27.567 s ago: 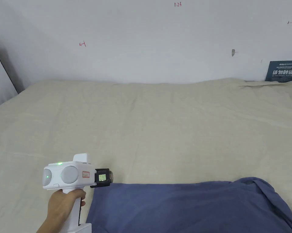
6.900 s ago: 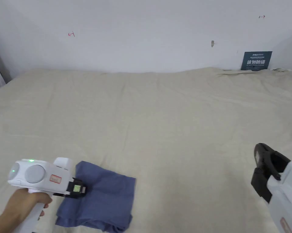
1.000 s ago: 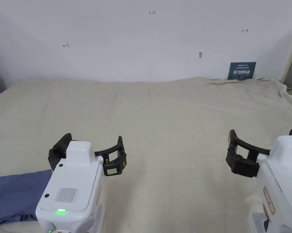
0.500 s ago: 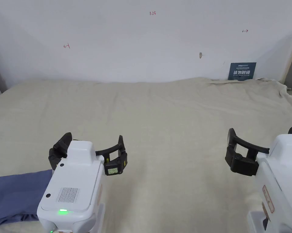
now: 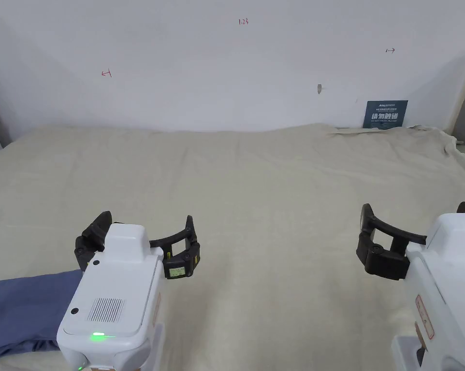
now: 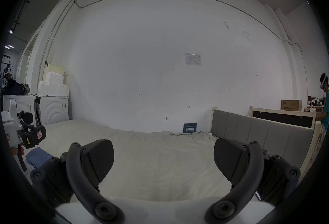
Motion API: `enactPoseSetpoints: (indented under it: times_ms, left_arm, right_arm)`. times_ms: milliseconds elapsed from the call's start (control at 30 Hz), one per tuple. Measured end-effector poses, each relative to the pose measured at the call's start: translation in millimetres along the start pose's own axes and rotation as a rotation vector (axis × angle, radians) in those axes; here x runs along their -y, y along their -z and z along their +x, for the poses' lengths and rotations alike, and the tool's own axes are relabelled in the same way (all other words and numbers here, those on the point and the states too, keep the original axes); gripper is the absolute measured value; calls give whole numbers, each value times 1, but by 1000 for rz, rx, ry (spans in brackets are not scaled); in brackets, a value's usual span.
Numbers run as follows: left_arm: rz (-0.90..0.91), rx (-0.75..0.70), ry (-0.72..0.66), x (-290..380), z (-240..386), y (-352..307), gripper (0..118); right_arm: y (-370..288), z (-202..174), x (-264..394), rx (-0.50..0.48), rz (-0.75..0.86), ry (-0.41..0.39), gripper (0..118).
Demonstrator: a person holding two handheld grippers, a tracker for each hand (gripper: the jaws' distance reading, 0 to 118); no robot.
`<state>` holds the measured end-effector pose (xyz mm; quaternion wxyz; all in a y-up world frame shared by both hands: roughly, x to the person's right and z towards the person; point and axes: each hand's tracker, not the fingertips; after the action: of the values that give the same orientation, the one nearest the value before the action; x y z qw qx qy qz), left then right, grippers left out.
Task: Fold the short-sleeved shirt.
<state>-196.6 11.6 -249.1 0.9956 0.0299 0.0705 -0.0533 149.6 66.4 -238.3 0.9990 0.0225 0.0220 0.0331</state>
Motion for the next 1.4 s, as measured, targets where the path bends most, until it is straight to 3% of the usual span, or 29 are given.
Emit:
enactPoseSetpoints:
  times_ms: [1033,1233,1400]
  left_arm:
    - [7,6,-6,-3,-3,0,118]
    - [5,4,-20,-4,-6,-1,118]
    - [10,2,-23,-6,-7,-1,118]
  right_arm:
    - [2,2,1,34,-23,13,112]
    - [5,3,-12,60,-177,136,112]
    - [21,2,-22,226,-528,189,112]
